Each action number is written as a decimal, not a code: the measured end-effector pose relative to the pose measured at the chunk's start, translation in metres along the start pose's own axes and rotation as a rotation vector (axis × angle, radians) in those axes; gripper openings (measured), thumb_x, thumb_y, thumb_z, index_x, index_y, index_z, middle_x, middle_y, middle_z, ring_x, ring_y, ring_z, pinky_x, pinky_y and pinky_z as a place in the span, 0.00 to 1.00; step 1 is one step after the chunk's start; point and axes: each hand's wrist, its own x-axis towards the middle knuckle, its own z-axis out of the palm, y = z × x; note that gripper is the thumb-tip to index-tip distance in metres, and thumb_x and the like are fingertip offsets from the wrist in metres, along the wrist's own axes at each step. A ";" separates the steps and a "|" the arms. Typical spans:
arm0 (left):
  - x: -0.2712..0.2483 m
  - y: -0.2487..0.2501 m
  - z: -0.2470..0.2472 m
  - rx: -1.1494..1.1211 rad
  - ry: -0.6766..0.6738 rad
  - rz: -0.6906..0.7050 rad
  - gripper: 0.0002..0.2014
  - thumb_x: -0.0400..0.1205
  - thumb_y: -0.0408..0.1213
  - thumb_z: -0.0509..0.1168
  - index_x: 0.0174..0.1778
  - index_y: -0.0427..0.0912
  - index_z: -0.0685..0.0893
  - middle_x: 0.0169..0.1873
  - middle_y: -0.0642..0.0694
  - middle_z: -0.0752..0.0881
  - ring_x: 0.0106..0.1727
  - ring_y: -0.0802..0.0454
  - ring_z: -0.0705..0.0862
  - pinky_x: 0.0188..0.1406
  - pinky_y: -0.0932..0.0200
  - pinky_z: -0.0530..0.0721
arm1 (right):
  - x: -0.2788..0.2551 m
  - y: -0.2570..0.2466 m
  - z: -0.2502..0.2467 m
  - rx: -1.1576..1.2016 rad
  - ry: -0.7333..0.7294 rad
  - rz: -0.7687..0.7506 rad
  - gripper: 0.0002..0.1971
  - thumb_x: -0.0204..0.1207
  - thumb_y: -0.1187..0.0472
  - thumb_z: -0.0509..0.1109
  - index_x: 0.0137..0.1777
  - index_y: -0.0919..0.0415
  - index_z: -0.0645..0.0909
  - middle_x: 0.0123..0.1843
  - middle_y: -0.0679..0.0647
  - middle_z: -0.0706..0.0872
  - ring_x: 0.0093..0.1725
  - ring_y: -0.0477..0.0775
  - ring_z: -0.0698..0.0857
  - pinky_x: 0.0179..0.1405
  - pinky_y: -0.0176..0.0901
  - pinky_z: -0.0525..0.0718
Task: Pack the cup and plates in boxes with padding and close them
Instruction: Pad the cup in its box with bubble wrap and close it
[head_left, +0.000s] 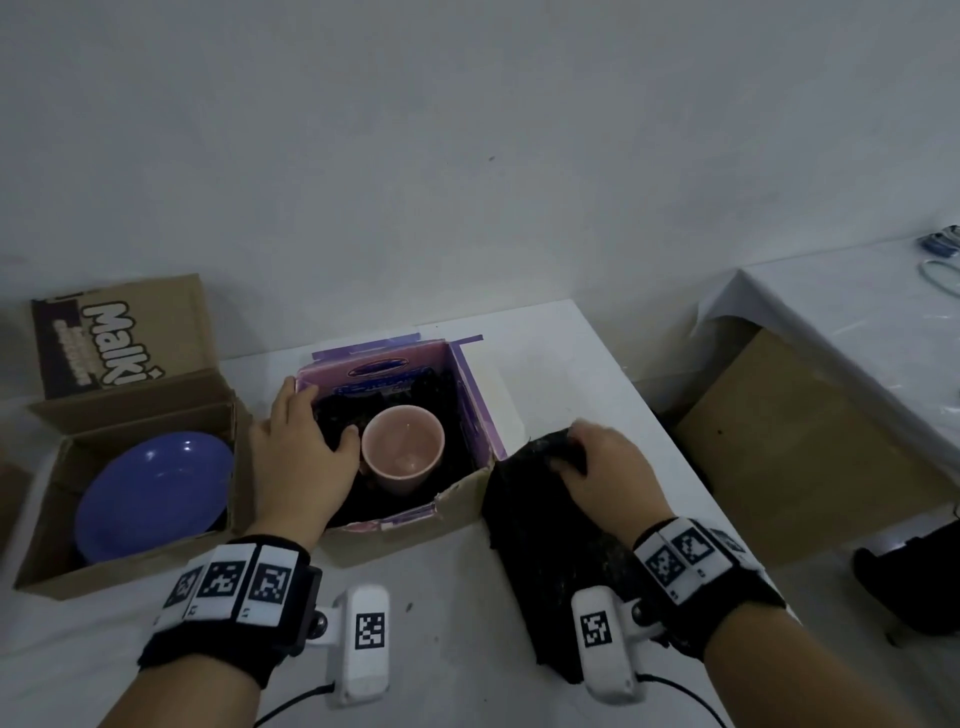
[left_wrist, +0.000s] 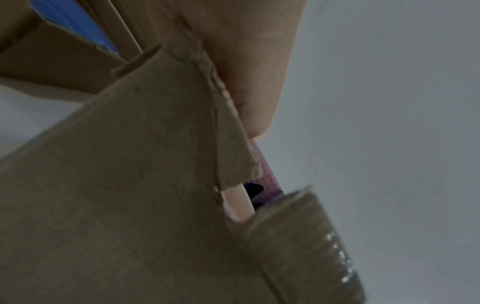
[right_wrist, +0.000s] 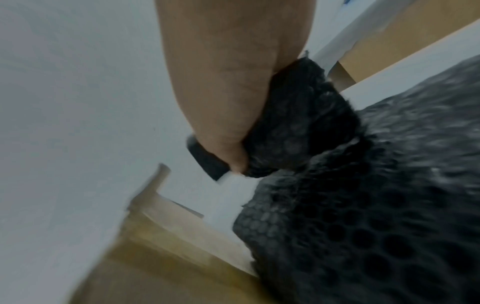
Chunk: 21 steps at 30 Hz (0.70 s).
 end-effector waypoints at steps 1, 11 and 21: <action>0.000 0.000 0.001 -0.005 0.003 0.001 0.28 0.78 0.43 0.66 0.75 0.44 0.69 0.80 0.44 0.63 0.77 0.38 0.64 0.76 0.45 0.58 | 0.004 -0.004 -0.006 0.145 0.087 0.041 0.09 0.78 0.59 0.68 0.45 0.59 0.70 0.42 0.54 0.77 0.40 0.55 0.76 0.36 0.41 0.69; 0.001 -0.003 0.002 -0.065 0.028 -0.002 0.26 0.78 0.41 0.67 0.73 0.44 0.71 0.79 0.45 0.65 0.77 0.40 0.66 0.75 0.46 0.59 | 0.031 -0.044 -0.034 0.734 0.201 0.163 0.15 0.74 0.63 0.73 0.56 0.55 0.73 0.46 0.45 0.81 0.44 0.45 0.83 0.43 0.36 0.82; -0.002 -0.001 -0.002 -0.173 0.054 -0.026 0.23 0.79 0.37 0.65 0.71 0.46 0.74 0.79 0.47 0.66 0.76 0.41 0.67 0.74 0.50 0.60 | 0.045 -0.088 -0.032 0.711 0.145 -0.010 0.08 0.76 0.66 0.63 0.50 0.58 0.66 0.38 0.49 0.78 0.30 0.46 0.75 0.31 0.41 0.74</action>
